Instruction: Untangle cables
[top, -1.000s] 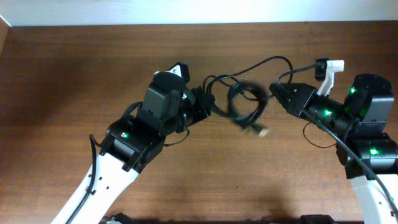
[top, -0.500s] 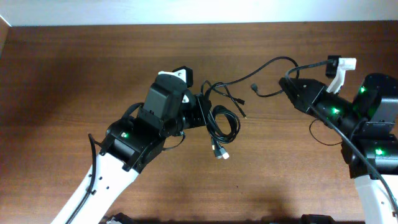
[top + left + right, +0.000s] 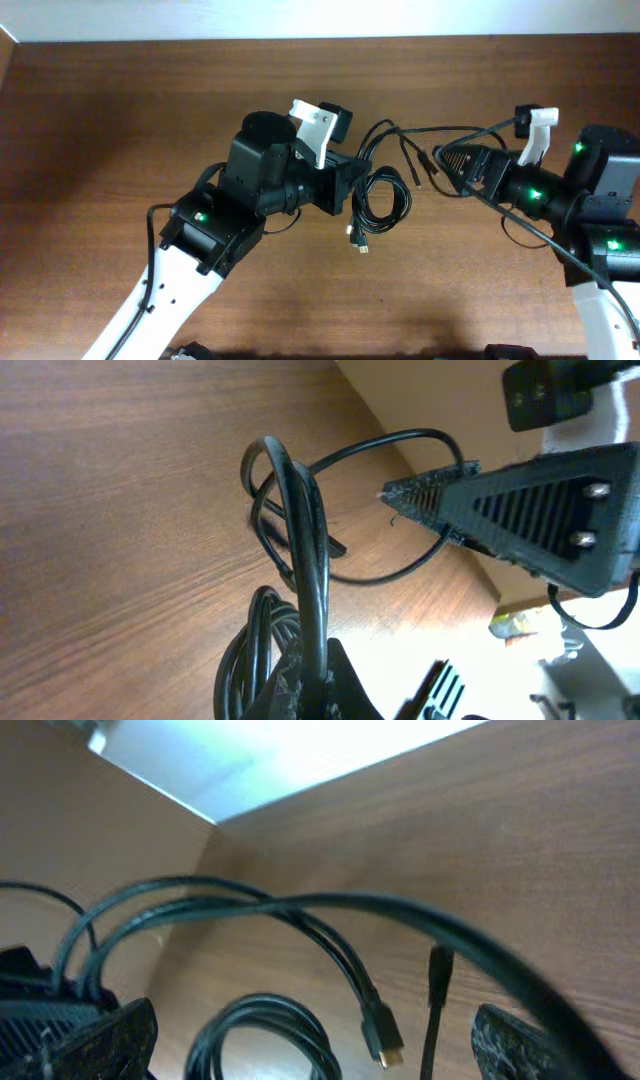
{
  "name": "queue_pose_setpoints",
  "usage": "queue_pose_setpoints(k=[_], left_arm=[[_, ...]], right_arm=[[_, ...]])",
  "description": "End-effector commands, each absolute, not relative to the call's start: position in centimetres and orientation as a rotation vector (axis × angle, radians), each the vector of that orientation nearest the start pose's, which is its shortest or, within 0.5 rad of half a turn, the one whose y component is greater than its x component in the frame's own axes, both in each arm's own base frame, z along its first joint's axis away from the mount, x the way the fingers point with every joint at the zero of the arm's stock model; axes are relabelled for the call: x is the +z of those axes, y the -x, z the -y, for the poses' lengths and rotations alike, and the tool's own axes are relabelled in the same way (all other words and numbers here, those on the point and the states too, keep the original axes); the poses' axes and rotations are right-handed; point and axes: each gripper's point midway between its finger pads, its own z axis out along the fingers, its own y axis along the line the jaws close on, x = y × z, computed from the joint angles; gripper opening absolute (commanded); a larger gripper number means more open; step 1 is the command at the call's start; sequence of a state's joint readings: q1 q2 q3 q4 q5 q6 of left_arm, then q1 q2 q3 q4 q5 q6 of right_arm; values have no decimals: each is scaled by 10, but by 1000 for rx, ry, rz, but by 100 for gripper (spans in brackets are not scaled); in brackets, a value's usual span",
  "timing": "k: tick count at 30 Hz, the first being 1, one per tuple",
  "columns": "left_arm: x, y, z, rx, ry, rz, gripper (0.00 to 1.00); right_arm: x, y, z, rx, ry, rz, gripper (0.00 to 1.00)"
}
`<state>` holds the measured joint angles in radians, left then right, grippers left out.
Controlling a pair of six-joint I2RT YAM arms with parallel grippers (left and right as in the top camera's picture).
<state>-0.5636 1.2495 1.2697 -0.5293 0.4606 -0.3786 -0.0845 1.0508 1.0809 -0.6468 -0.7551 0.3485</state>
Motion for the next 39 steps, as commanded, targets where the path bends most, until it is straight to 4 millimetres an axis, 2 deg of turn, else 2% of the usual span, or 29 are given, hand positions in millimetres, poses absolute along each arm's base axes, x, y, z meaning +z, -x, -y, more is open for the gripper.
queue_pose_setpoints(k=[1, 8, 11, 16, 19, 22, 28, 34, 39], left_arm=[[327, -285, 264, -987, -546, -2077, 0], [326, -312, 234, -909, -413, -2091, 0], [325, -323, 219, -897, -315, -2107, 0], [326, -321, 220, -908, -323, -2108, 0], [332, -314, 230, -985, -375, -2086, 0], [348, -302, 244, -1107, -470, -2014, 0], [376, -304, 252, -1206, -454, -1910, 0], [398, -310, 253, -1246, -404, -1827, 0], [414, -316, 252, -1297, -317, -1789, 0]], right_arm=[[301, -299, -83, 869, 35, -2128, 99], [284, -293, -26, 661, -212, -2183, 99], [279, -289, -15, 647, -268, -2198, 99], [300, -275, -57, 816, 155, -2098, 99], [308, -267, -70, 884, 287, -2037, 99], [320, -253, -87, 983, 435, -1943, 99], [348, -227, -109, 1237, 547, -1786, 99], [345, -219, -113, 1304, 513, -1813, 99], [345, -211, -132, 1346, 614, -1801, 99]])
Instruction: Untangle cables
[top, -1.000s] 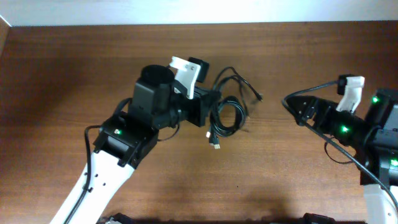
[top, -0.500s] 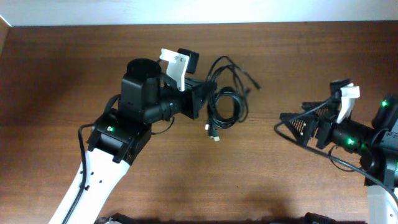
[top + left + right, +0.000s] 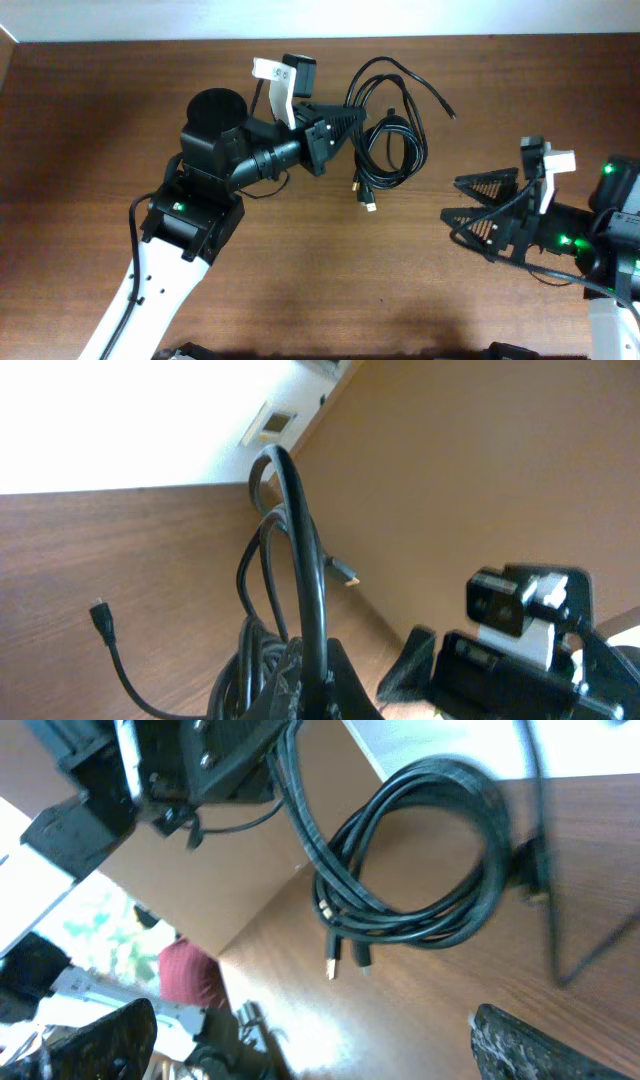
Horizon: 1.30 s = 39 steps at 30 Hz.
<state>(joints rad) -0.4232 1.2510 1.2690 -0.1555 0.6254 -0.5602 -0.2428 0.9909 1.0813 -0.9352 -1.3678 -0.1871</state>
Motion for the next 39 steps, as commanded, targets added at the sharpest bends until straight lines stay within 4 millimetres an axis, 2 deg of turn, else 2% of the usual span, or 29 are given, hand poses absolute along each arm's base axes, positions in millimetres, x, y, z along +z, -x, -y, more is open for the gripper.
queue_pose_setpoints(k=[1, 8, 13, 16, 22, 26, 27, 30, 34, 35, 37, 38, 39], left_arm=[[414, -316, 252, -1308, -303, -1792, 0], [416, -306, 260, -1390, -314, -1806, 0], [427, -294, 274, -1445, -346, -1768, 0], [427, -281, 287, -1477, -389, -1770, 0], [426, -267, 300, -1510, -434, -1776, 0], [426, -261, 306, -1525, -454, -1778, 0], [426, -259, 308, -1528, -460, -1780, 0], [417, -265, 306, -1494, -410, -1823, 0], [399, -280, 298, -1401, -296, -1904, 0], [394, -283, 296, -1380, -272, -1922, 0], [380, -293, 287, -1297, -187, -1977, 3], [374, -297, 283, -1262, -155, -2001, 10], [369, -299, 280, -1237, -133, -2016, 23]], right_arm=[[343, -211, -135, 1346, 632, -1804, 99], [326, -224, -139, 1318, 630, -1881, 99], [316, -236, -138, 1353, 596, -1918, 99], [310, -244, -137, 1377, 585, -1927, 99], [326, -247, -141, 1441, 671, -1793, 99], [327, -249, -141, 1433, 683, -1779, 100], [328, -248, -141, 1437, 687, -1773, 91], [332, -245, -142, 1464, 695, -1751, 46], [333, -244, -142, 1474, 698, -1744, 8], [333, -244, -142, 1474, 698, -1744, 4], [333, -244, -142, 1473, 698, -1744, 4], [333, -244, -142, 1473, 698, -1744, 4], [333, -244, -142, 1472, 698, -1744, 4]])
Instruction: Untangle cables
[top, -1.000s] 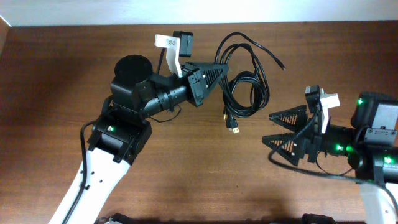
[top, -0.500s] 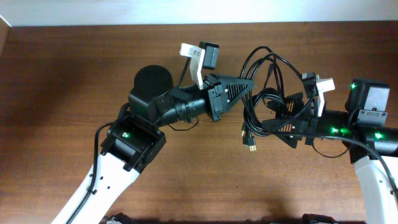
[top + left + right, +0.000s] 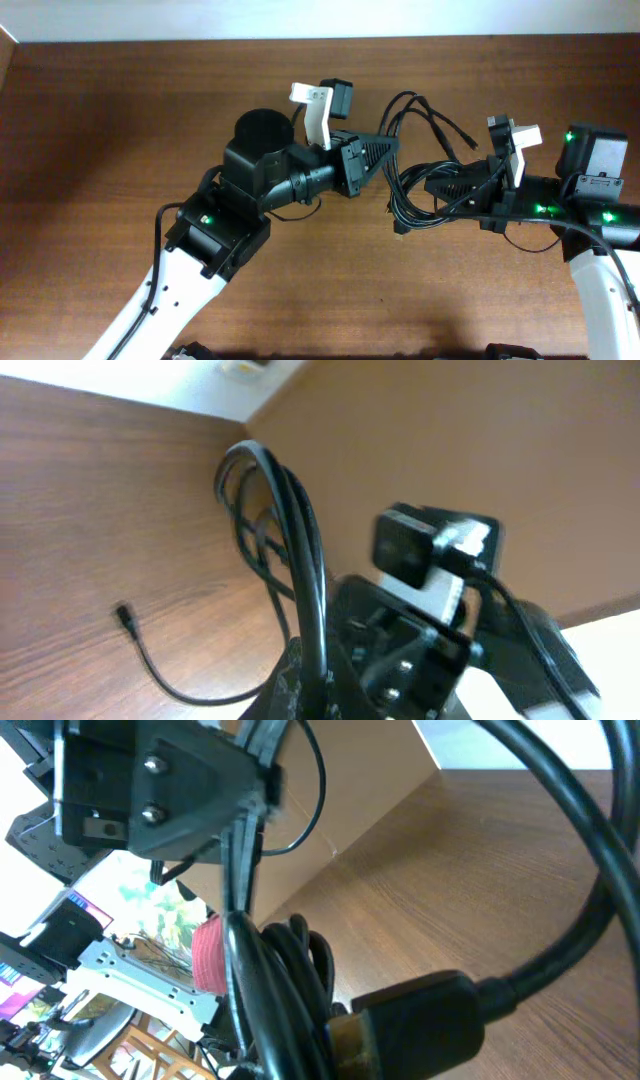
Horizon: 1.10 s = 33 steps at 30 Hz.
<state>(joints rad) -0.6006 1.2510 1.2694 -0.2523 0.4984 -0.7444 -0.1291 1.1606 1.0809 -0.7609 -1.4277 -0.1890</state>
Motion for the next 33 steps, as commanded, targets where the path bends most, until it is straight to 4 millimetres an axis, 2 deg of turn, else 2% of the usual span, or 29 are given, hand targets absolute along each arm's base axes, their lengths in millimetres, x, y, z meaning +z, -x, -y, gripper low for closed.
queue_pose_setpoints(k=[1, 3, 4, 8, 11, 15, 17, 21, 25, 28, 33], left_arm=[[365, -301, 278, -1215, -115, -2032, 40], [357, -303, 273, -1174, -82, -2065, 95], [355, -302, 273, -1172, -81, -2074, 99], [348, -299, 272, -1170, -83, -2107, 99], [345, -290, 277, -1214, -120, -2138, 99], [342, -284, 279, -1238, -140, -2160, 99], [342, -283, 280, -1239, -140, -2165, 99], [342, -283, 280, -1292, -37, -2194, 99], [338, -284, 282, -1366, 119, -2239, 99], [334, -282, 294, -1418, 180, -2270, 99], [339, -285, 331, -1543, 174, -2227, 99]], right_arm=[[333, -244, -142, 1471, 699, -1743, 4], [335, -246, -141, 1454, 713, -1729, 4], [336, -247, -141, 1444, 723, -1719, 4], [332, -266, -136, 1375, 636, -1801, 4], [339, -283, -132, 1324, 573, -1812, 4], [349, -314, -119, 1251, 350, -1860, 4], [356, -323, -115, 1248, 275, -1853, 4], [361, -340, -104, 1265, 42, -1874, 4], [370, -346, -100, 1318, -82, -1857, 4], [377, -353, -94, 1308, -139, -1826, 4], [377, -354, -96, 1310, -158, -1825, 4]])
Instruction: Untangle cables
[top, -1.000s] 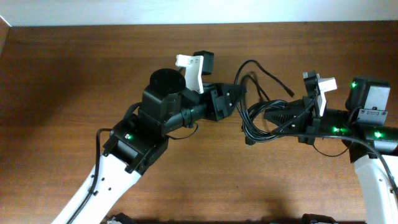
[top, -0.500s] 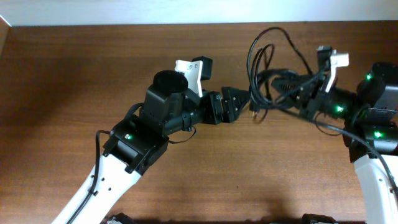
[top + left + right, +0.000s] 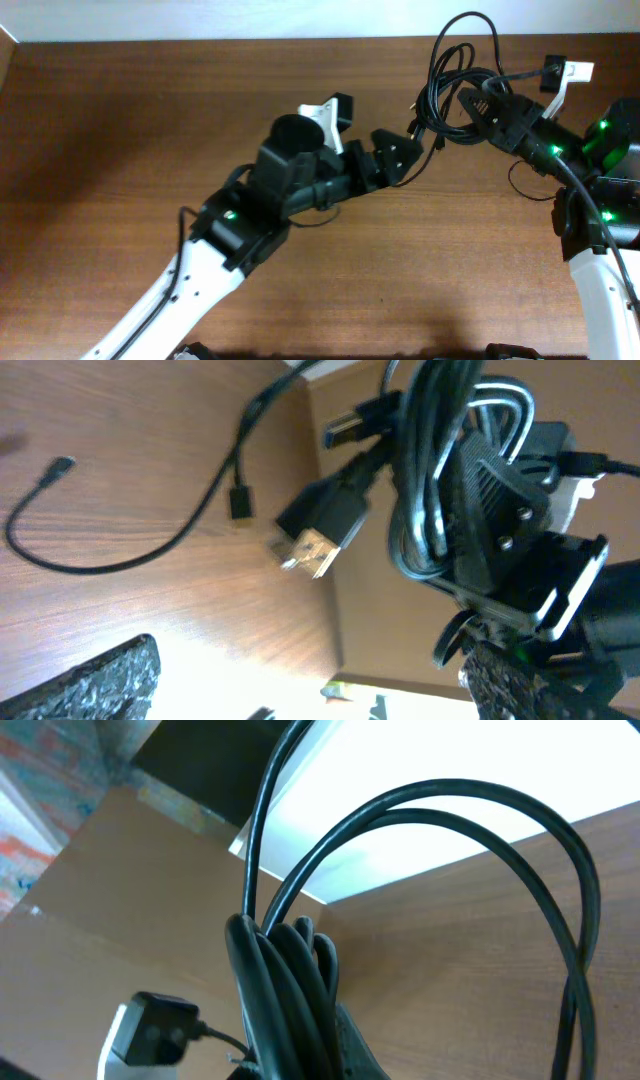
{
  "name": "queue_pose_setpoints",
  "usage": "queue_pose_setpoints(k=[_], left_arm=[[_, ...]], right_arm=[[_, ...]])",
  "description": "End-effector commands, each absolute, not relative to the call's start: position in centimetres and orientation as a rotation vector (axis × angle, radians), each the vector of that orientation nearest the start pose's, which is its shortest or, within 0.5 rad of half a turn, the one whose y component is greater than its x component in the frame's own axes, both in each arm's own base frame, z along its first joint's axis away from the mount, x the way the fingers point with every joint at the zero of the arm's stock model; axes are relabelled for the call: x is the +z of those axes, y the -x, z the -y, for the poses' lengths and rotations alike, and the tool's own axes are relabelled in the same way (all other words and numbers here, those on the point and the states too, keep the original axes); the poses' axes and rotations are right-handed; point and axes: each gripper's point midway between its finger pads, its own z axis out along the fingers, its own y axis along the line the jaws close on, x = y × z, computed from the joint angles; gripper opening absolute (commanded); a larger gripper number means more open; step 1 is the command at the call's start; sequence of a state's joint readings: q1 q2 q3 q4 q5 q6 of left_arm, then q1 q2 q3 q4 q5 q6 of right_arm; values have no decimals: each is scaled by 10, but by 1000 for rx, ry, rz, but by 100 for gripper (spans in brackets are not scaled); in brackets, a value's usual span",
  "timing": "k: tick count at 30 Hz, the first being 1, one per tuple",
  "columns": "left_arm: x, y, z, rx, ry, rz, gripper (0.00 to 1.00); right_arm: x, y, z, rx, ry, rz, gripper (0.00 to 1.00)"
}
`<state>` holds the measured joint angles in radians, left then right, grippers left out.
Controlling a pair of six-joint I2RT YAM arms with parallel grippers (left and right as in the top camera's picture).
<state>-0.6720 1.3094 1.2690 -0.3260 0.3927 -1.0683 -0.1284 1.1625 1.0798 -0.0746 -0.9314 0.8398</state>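
A thick black cable bundle (image 3: pixel 447 72) hangs coiled above the table's far right, and my right gripper (image 3: pixel 466 104) is shut on it. The right wrist view shows the strands (image 3: pixel 285 982) pinched in the jaws, with loops (image 3: pixel 455 808) arching beyond. In the left wrist view the bundle (image 3: pixel 428 455) dangles a gold-tipped plug (image 3: pixel 318 530), and a thin black cable (image 3: pixel 130 556) lies loose on the wood below. My left gripper (image 3: pixel 384 163) stands open just left of the bundle, with nothing between its fingers (image 3: pixel 95 682).
The brown wooden table (image 3: pixel 120 130) runs under both arms. A pale wall edge (image 3: pixel 200 20) borders its far side. My left arm (image 3: pixel 230 240) reaches diagonally from the front left, and the right arm (image 3: pixel 590 200) stands at the right edge.
My left gripper has let go of the bundle and now stands open. My right gripper is shut on the bundle and holds it higher and farther to the far right.
First my left gripper held the bundle at mid-table with the right one open beside it. Then the left held it farther back while the right arm sat at the front right. Then both met at the bundle. Now the right alone holds it.
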Motion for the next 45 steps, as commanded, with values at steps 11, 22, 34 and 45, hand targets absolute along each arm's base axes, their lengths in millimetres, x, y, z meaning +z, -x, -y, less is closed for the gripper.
queue_pose_setpoints(k=[11, 22, 34, 45], left_arm=[[361, -282, 362, -1727, 261, -2138, 95], [360, -313, 346, -1582, 495, -2014, 71], [349, -328, 376, -1640, 504, -1971, 56], [348, -328, 375, -1635, 501, -1971, 6]], right_arm=[[377, -353, -101, 1319, -145, -1830, 4], [377, -348, -106, 1352, -111, -1837, 4], [378, -343, -110, 1383, -77, -1844, 4], [378, -343, -110, 1384, -76, -1845, 4]])
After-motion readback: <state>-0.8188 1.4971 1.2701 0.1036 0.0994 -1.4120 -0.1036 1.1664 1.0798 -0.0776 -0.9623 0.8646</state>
